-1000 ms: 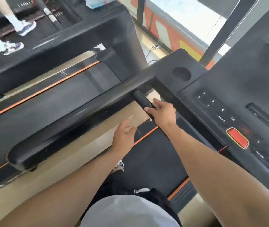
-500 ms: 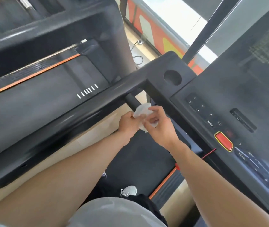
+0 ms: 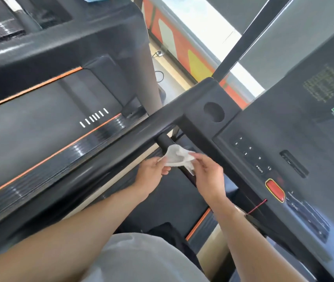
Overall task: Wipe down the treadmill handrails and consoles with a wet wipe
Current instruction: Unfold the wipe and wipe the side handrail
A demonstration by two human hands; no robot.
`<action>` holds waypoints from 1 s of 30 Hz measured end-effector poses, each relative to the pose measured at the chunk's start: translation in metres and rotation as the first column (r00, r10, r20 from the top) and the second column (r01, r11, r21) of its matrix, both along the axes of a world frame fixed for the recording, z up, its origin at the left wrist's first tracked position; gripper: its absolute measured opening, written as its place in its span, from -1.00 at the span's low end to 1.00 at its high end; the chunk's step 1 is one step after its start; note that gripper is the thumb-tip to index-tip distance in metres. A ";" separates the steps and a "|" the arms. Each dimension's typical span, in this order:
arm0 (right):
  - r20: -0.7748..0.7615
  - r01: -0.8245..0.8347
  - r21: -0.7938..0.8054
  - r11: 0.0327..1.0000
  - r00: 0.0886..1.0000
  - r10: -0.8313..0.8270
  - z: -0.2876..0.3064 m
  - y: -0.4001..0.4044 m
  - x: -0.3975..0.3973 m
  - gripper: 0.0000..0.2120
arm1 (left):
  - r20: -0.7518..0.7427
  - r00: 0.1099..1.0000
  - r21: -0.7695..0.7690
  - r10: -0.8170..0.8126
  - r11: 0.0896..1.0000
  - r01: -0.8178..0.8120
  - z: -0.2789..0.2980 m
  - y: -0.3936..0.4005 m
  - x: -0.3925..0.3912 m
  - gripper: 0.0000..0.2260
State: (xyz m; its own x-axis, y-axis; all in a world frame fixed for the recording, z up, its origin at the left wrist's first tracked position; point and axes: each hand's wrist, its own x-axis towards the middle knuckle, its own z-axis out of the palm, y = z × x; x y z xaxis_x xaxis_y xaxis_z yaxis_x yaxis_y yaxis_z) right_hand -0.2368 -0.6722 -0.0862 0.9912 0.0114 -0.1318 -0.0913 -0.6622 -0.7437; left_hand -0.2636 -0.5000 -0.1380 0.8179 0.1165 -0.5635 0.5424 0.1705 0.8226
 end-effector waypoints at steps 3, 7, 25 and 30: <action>-0.189 0.260 0.348 0.901 0.961 -0.205 0.019 0.004 0.027 -0.78 | -0.019 1.000 0.028 -0.010 1.000 0.011 -0.001 0.006 0.005 -0.75; -0.296 0.309 0.393 0.866 0.934 -0.199 0.039 0.003 0.067 -0.82 | -0.010 1.000 0.001 0.015 1.000 -0.015 -0.004 0.007 0.004 -0.76; 0.003 -0.534 -0.488 0.690 0.790 0.614 -0.019 -0.020 0.014 -0.46 | -0.177 0.976 0.072 0.129 0.990 -0.118 0.012 -0.063 -0.041 -0.83; -0.090 -0.417 -0.097 0.904 0.908 0.409 0.000 -0.052 0.010 -0.72 | -0.166 0.959 0.081 0.230 0.972 -0.219 0.014 -0.092 -0.051 -0.85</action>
State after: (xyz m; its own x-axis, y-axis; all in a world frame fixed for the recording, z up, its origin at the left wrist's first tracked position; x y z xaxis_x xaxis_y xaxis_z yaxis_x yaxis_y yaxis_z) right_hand -0.2266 -0.7246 -0.0866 0.8897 0.3995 -0.2212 0.1620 -0.7290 -0.6650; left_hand -0.3149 -0.5920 -0.1237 0.6573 0.3246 -0.6801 0.6308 0.2570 0.7322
